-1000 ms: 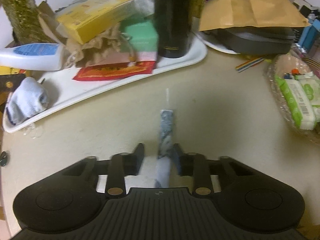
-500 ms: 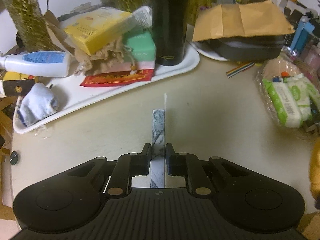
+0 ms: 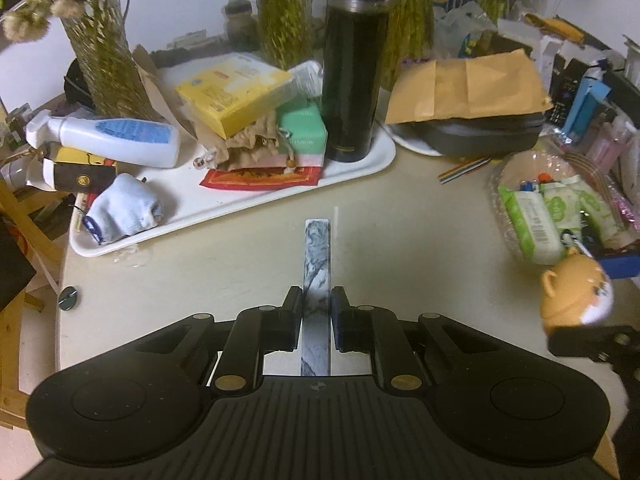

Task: Organize rigid objects
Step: 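Carry the marbled stick with the left tool while the right tool carries the dog pouch to the box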

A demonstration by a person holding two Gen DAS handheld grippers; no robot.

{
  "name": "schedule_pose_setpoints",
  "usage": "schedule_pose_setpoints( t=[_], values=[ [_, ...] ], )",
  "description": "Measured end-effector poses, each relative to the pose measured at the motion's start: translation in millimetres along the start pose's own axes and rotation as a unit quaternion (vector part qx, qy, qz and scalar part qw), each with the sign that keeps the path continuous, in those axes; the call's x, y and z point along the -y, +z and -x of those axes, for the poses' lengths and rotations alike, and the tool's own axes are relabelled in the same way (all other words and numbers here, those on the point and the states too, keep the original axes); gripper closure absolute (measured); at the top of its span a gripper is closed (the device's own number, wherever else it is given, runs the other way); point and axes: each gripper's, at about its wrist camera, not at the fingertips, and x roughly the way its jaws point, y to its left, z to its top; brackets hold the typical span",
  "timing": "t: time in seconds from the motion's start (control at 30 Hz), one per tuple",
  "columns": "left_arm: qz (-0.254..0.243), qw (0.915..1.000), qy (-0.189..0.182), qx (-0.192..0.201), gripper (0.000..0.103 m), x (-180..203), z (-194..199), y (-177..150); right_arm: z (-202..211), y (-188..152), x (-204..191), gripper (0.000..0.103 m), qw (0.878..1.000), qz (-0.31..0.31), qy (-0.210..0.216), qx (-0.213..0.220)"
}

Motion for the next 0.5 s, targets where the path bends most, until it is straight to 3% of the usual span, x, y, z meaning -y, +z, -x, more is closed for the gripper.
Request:
schedule_pose_setpoints(
  t=[0.5],
  values=[
    [0.01,0.9996,-0.014,0.021,0.087,4.1,61.0,-23.7,14.1,-12.0,-22.2,0.024,0.999,0.04,0.031,0.006]
  ],
)
